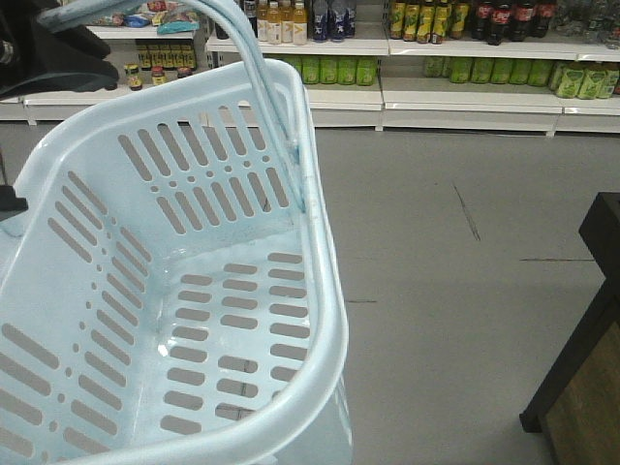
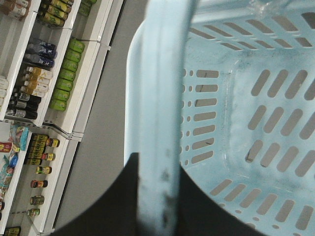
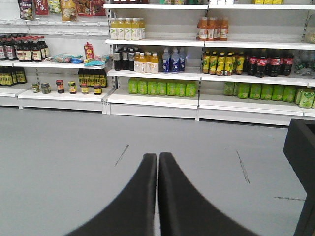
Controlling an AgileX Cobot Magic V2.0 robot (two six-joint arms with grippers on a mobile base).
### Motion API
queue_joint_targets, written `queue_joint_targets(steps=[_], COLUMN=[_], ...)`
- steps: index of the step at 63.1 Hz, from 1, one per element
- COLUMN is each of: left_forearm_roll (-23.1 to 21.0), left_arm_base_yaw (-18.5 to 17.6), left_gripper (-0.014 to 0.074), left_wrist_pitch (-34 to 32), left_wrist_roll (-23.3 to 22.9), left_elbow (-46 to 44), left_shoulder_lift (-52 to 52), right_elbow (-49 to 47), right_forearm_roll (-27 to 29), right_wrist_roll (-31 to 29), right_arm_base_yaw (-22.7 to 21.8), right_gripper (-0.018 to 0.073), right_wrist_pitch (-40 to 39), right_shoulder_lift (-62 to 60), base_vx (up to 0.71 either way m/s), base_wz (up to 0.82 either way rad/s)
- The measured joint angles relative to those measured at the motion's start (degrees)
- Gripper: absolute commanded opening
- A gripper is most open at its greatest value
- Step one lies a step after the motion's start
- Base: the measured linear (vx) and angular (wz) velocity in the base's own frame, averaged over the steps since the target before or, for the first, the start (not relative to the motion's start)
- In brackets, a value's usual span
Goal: Pick three apples into basket with both arms
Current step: 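Drive the base along the aisle carrying the basket in the left gripper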
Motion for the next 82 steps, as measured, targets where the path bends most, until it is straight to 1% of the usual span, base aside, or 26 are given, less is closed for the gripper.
queue_joint_targets(steps=[82], left_forearm_roll=[0.0], left_arm_base_yaw=[0.0], left_gripper=[-0.0006], left_wrist_pitch=[0.0], left_wrist_roll=[0.0], left_elbow=[0.0], left_shoulder_lift=[0.1], right_elbow=[0.0], right_forearm_roll=[0.0], right_wrist_roll=[0.0], right_arm_base_yaw=[0.0], right_gripper=[-0.0008], right_wrist_pitch=[0.0], right_shoulder_lift=[0.0], base_vx=[0.09], base_wz=[-0.01])
